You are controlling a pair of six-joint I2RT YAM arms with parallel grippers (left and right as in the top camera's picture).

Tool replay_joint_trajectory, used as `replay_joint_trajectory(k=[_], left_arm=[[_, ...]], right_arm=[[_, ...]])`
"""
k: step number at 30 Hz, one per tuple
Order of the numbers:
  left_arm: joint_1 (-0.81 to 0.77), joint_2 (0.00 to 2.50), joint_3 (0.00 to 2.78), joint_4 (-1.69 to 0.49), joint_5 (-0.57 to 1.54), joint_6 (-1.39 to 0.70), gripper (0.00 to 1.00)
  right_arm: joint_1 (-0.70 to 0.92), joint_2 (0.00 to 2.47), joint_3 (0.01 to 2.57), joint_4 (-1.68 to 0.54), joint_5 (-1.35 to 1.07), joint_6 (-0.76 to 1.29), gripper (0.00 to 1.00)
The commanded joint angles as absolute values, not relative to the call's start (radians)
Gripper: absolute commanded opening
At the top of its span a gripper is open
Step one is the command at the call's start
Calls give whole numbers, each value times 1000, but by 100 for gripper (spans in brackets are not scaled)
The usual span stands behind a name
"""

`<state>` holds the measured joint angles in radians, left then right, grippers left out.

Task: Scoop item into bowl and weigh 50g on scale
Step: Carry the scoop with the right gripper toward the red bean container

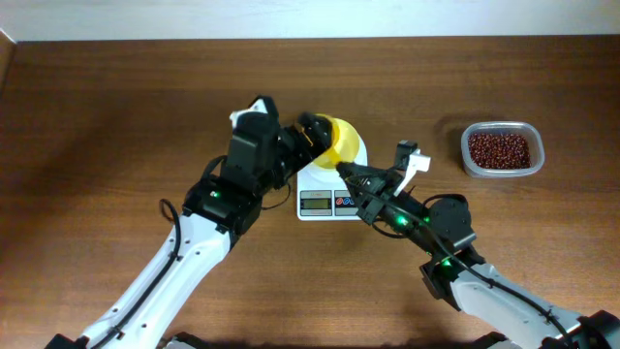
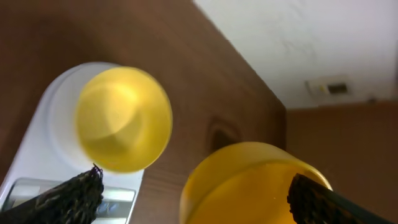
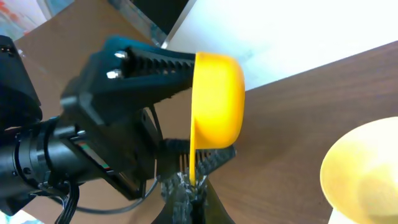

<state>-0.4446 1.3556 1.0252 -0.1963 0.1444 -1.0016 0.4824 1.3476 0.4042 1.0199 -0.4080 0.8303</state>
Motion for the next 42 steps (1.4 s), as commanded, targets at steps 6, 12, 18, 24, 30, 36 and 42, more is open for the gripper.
replay_joint_trajectory(k=[6, 12, 18, 24, 30, 36, 42], left_arm=[[-444, 1318, 1036, -6, 236, -626, 99], [-444, 1260, 1036, -5, 113, -570, 99], [-444, 1213, 1036, -53, -122, -570, 99], [-444, 1213, 1036, -93, -147, -570, 99], [-444, 1209, 1036, -43, -292, -570, 99], [-445, 1201, 1036, -73, -248, -571, 99], [-444, 1201, 1036, -86, -273, -570, 99]], right_arm=[[447, 1350, 412, 1015, -505, 825, 4], [373, 1350, 412, 1026, -627, 825, 4], [331, 1350, 411, 1037, -685, 876, 4], [331, 1350, 412, 1069, -614, 899, 4], [323, 1347, 412, 1177, -651, 925, 4], [261, 1347, 411, 1137, -759, 919, 4], [132, 1347, 412, 1063, -816, 863, 4]])
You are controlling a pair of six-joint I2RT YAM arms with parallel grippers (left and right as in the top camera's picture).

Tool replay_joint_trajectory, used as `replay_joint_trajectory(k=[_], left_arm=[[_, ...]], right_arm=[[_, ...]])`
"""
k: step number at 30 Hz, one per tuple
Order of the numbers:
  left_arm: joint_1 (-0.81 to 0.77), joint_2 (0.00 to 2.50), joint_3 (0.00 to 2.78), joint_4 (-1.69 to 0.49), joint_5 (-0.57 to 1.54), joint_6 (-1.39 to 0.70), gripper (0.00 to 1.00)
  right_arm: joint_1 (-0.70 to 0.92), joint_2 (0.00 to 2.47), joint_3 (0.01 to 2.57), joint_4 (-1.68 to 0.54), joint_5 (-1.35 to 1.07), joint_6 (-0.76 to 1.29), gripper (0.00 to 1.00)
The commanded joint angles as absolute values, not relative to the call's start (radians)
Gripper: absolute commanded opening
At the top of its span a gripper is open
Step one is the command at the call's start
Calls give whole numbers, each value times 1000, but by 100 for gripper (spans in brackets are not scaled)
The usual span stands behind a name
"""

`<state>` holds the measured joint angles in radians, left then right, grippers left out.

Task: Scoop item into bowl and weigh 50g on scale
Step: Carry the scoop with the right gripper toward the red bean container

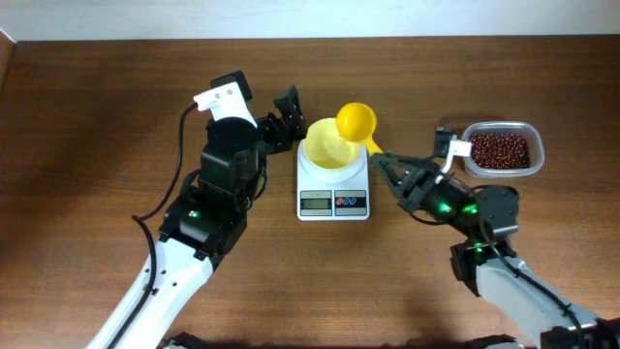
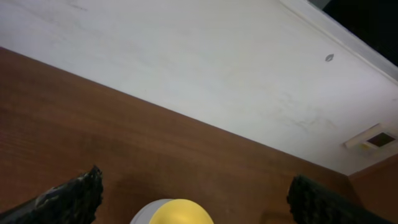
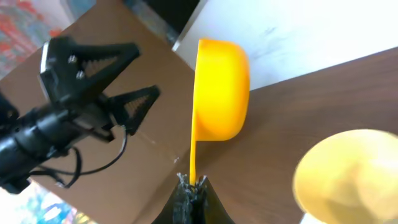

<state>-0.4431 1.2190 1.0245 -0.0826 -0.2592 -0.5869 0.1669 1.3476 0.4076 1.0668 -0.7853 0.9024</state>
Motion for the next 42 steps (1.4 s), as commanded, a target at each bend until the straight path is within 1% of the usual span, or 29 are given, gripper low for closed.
replay_joint_trajectory(k=[1, 4, 8, 18, 21, 23, 24, 25, 28, 31, 33, 37, 40, 42], left_arm=[[-444, 1201, 1036, -88, -283, -570, 99], [-444, 1201, 1036, -108, -286, -570, 99], [-444, 1201, 1036, -178, -341, -570, 99], [-445, 1202, 1035, -260, -337, -570, 99], [-444, 1202, 1035, -288, -337, -570, 99], [-444, 1202, 1035, -305, -337, -570, 99], [-444, 1203, 1035, -309, -337, -570, 99], [-444, 1203, 1035, -310, -337, -570, 99], [-444, 1217, 1035, -309, -337, -570, 99], [-444, 1234, 1035, -307, -337, -570, 99], [-444, 1236, 1035, -301, -337, -570, 99], [-445, 1240, 1035, -292, -337, -570, 99], [-445, 1250, 1035, -277, -337, -571, 99], [-445, 1256, 1035, -270, -337, -571, 99]], right_arm=[[120, 1347, 412, 1061, -816, 860, 4], [114, 1347, 412, 1061, -794, 811, 4], [114, 1347, 412, 1063, -730, 728, 4], [114, 1347, 496, 1035, -705, 648, 4], [114, 1347, 565, 888, -702, 575, 4], [114, 1347, 643, 712, -702, 496, 4], [112, 1347, 669, 661, -702, 475, 4], [108, 1347, 691, 616, -696, 474, 4], [59, 1347, 788, 360, -669, 474, 4], [1, 1326, 820, 122, -669, 474, 4], [-12, 1306, 820, 31, -673, 466, 4], [-15, 1213, 820, -191, -688, 370, 4], [-15, 1156, 820, -289, -699, 371, 4], [-15, 1131, 819, -310, -699, 370, 4]])
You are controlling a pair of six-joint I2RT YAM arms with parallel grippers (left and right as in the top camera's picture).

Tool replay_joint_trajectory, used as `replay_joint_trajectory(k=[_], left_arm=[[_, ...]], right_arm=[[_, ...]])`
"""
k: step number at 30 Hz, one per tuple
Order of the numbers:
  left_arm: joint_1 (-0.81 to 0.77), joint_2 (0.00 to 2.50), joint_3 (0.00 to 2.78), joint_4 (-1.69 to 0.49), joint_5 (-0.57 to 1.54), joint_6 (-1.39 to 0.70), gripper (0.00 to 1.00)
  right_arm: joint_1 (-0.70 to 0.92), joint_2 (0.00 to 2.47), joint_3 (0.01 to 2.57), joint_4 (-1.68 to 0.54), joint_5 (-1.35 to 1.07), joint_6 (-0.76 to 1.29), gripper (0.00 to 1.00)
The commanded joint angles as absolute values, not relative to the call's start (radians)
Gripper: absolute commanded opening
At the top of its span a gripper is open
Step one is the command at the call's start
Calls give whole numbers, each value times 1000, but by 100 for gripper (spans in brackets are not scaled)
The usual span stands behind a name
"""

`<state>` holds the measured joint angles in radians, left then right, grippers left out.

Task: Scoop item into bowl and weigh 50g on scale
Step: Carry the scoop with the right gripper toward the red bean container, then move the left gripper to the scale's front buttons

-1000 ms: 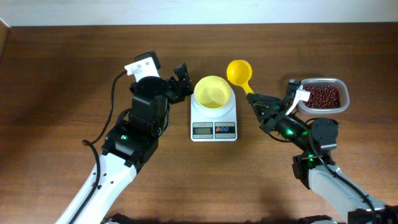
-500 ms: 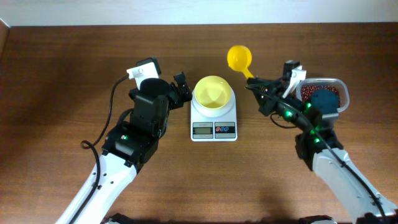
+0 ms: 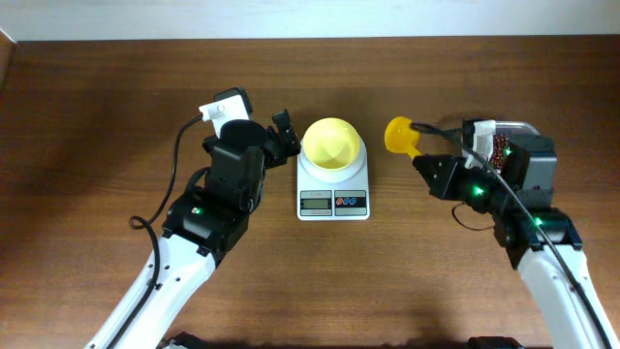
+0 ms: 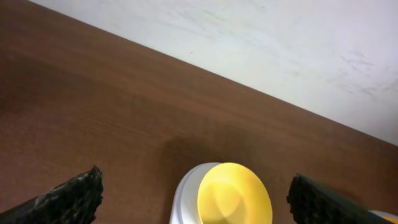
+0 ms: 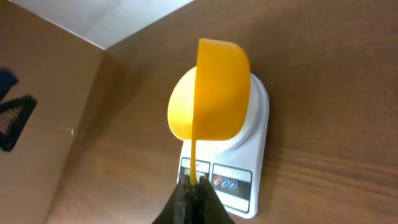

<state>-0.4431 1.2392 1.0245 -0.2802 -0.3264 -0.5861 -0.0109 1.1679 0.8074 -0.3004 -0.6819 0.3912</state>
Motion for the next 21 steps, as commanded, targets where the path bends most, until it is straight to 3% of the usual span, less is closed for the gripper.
replay_joint_trajectory(k=[1, 11, 15, 21], left_arm=[[-445, 1257, 1035, -270, -337, -570, 99], [-445, 1258, 1035, -303, -250, -570, 99], [-445, 1262, 1035, -361, -220, -570, 99], [-450, 1311, 1035, -412, -17, -373, 94]], right_arm=[[-15, 1127, 819, -299, -699, 370, 4], [-14, 1108, 827, -301, -508, 313, 4], [-14, 1091, 919, -495, -309, 263, 4], [-14, 1092, 1031, -586, -208, 240, 4]])
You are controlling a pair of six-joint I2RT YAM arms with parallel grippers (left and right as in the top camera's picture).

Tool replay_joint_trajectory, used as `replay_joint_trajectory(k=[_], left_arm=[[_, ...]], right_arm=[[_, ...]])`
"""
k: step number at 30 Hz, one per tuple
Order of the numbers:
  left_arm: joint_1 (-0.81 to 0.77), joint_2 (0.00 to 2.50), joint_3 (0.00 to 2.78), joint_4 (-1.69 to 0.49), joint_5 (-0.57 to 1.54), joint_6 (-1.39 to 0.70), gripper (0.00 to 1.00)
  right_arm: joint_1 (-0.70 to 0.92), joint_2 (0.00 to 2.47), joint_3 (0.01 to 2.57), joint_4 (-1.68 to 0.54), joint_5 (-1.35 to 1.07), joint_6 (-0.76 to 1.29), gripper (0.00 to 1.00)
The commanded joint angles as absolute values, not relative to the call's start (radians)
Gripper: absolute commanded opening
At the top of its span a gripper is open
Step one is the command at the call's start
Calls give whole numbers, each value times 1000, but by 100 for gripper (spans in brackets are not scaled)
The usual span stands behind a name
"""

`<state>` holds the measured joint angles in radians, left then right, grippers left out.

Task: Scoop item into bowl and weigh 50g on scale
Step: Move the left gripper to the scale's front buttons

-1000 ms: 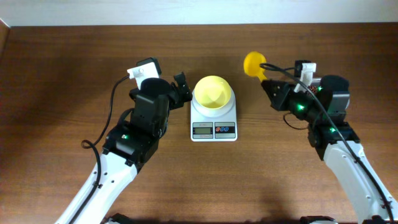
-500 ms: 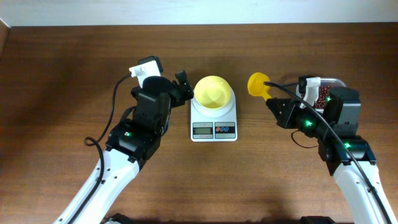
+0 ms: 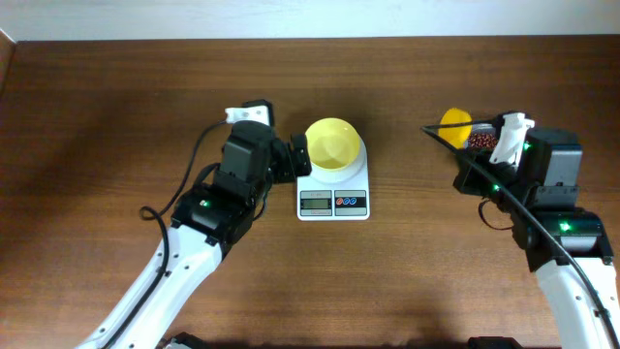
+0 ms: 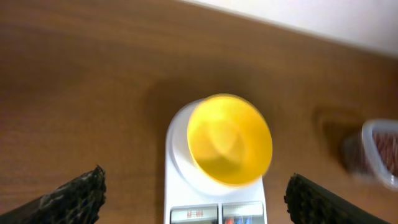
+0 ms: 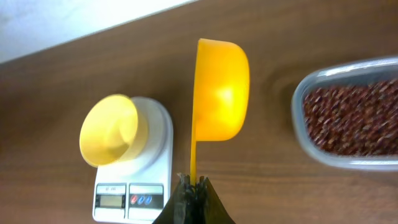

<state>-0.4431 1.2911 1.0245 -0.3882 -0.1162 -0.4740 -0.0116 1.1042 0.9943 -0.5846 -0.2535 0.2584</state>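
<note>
A yellow bowl (image 3: 334, 145) sits on the white scale (image 3: 333, 201) at mid table, also seen as the bowl (image 4: 229, 148) and the bowl (image 5: 111, 138). My right gripper (image 5: 193, 184) is shut on the thin handle of a yellow scoop (image 5: 219, 98), held edge-on between the scale (image 5: 134, 186) and the container of red beans (image 5: 351, 121). In the overhead view the scoop (image 3: 454, 124) hangs just left of the beans (image 3: 484, 138). My left gripper (image 3: 299, 155) stands open just left of the bowl, its fingers (image 4: 68, 198) wide apart with nothing between them.
The brown wooden table (image 3: 116, 116) runs to a white wall at the far edge. The clear bean container (image 4: 380, 149) shows blurred at the right of the left wrist view. My right arm's housing (image 3: 552, 179) covers much of the container from above.
My right gripper has carried the scoop rightward, from beside the scale to the left edge of the bean container. My left gripper has shifted right, closer to the bowl, still open.
First both grippers met over the scale, the left one around the scoop's cup and the right one shut on its handle. Then my left gripper stood open beside the bowl. The right one held the scoop ever farther right, now by the beans.
</note>
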Motion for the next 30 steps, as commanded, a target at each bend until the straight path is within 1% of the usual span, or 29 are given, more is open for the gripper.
replay_joint_trajectory(k=[1, 3, 4, 5, 6, 8, 9, 10, 11, 13, 17, 19, 20, 26, 30], left_arm=[[-464, 1311, 1035, -434, -17, -340, 93], [-501, 1311, 1035, -464, -18, -302, 92], [-528, 1312, 1035, -474, -19, -284, 84], [-548, 1313, 1035, -479, -22, -272, 70], [-587, 1314, 1035, -488, -23, -254, 47], [-628, 1324, 1035, -492, -23, -254, 11], [-634, 1331, 1035, -492, -22, -250, 4], [-637, 1351, 1032, -492, -24, -215, 0], [-637, 1390, 1029, -496, -57, -154, 0], [-637, 1436, 1029, -500, -98, -143, 0], [-642, 1525, 1029, -511, -39, -116, 0], [-641, 1539, 1029, -510, 26, 5, 0], [-641, 1555, 1029, -501, 63, 110, 0], [-641, 1663, 1029, -403, 83, 115, 0], [-641, 1695, 1029, -358, 84, 160, 0]], right_arm=[[-14, 1092, 1032, -575, -208, 244, 4], [-14, 1092, 1032, -538, -208, 247, 4], [-14, 1092, 1032, -508, -209, 273, 4], [-14, 1092, 1032, -490, -208, 283, 4], [-14, 1092, 1032, -461, -209, 297, 4], [-14, 1093, 1032, -432, -209, 297, 4], [-14, 1093, 1032, -430, -209, 297, 4], [-14, 1093, 1032, -430, -209, 297, 4], [-14, 1095, 1032, -430, -209, 297, 4], [-14, 1100, 1032, -430, -209, 296, 4], [-14, 1115, 1032, -429, -208, 296, 4], [-14, 1122, 1032, -424, -208, 296, 4], [-14, 1132, 1032, -418, -208, 296, 4], [-14, 1141, 1032, -411, -208, 296, 4], [-14, 1141, 1032, -410, -208, 297, 4]])
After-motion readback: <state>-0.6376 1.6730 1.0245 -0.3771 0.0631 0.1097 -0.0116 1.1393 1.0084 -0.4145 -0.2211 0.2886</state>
